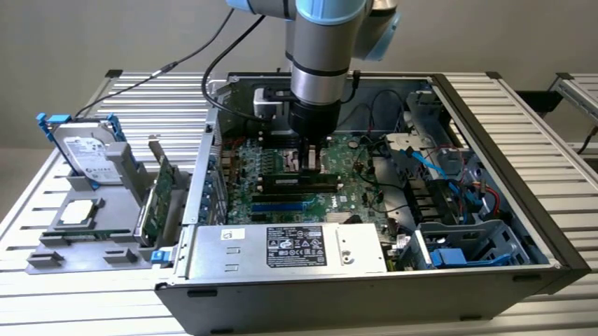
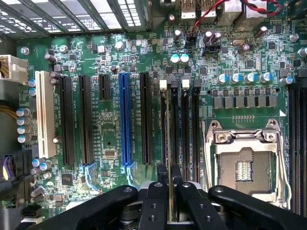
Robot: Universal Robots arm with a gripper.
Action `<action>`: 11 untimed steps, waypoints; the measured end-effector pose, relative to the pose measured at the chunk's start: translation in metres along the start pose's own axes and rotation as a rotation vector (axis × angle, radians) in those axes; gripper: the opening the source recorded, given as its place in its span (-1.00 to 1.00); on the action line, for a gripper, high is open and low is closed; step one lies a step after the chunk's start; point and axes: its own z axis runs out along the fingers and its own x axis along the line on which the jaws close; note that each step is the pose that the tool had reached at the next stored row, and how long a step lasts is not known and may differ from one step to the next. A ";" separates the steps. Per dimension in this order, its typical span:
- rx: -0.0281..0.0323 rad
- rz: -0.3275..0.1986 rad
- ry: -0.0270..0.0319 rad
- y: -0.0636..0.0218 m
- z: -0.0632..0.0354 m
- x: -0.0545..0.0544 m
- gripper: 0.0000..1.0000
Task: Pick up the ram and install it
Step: 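Insert the ram into the slot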
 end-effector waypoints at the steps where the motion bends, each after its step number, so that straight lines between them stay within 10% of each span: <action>1: 0.0000 0.000 0.0005 0.0001 0.0000 0.000 -0.72; 11: 0.0001 0.000 0.0035 0.0015 0.0001 0.001 -0.72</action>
